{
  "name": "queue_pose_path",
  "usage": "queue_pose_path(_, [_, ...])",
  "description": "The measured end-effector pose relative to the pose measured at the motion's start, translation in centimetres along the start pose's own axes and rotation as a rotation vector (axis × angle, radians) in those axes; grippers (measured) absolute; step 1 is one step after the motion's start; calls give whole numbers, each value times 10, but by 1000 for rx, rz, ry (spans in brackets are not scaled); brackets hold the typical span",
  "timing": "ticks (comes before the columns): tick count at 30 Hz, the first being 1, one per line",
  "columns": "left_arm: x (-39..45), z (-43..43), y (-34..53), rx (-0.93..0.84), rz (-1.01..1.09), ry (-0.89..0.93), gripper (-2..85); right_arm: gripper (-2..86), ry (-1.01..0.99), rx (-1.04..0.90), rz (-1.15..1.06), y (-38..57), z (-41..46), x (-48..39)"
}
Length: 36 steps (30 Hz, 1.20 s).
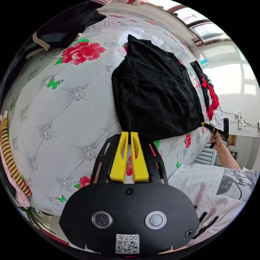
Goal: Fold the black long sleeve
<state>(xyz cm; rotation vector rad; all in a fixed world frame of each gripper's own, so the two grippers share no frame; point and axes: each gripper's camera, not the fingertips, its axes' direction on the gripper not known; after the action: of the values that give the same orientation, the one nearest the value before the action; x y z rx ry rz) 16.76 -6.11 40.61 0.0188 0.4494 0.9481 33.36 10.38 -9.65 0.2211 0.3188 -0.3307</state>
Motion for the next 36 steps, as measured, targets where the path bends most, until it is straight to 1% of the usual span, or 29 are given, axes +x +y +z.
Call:
queue_pose_path(3, [-6,-27,30,87,4,131,-9,4,-130,112,-11,35,-43,14])
queue_pose_path(5, [-16,-46,65,143,-8,307,-9,2,-235,199,37,74,-73,32])
queue_pose_path(9, [-26,-74,122,207,-38,485,-10,1,-367,267,113,134,-108,60])
queue_pose_path(11, [-35,-87,151,246,-79,609,-10,0,-491,313,172,168,-129,83])
queue_pose_path(13, [-42,-97,160,286,-109,677,-10,0,-589,354,211,186,-142,98])
queue_pose_path(16, [-44,-110,138,334,-102,756,-9,1,-695,410,228,185,-161,112])
queue_pose_path(18, [-39,-117,101,347,-61,766,-8,2,-761,430,214,163,-168,118])
queue_pose_path(19, [-36,-120,70,351,-44,759,-7,4,-787,437,191,140,-173,120])
queue_pose_path(21, [-35,-120,14,363,-56,716,-3,7,-782,437,159,94,-178,122])
queue_pose_path(23, [-44,-102,-59,367,-202,604,18,16,-690,450,153,26,-174,124])
queue_pose_path(24, [-46,-96,-76,363,-226,580,25,19,-665,457,170,11,-171,126])
queue_pose_path(26, [-50,-75,-118,318,-307,473,70,32,-607,458,239,-35,-148,141])
queue_pose_path(28, [-46,-67,-128,297,-304,381,73,42,-605,467,267,-48,-130,154])
queue_pose_path(29, [-44,-60,-126,287,-287,346,73,49,-572,456,281,-48,-118,163])
queue_pose_path(32, [-48,-37,-92,253,-255,348,72,65,-460,390,326,-22,-80,189])
queue_pose_path(36, [-70,-8,-14,223,-339,388,68,85,-439,371,479,43,-38,235])
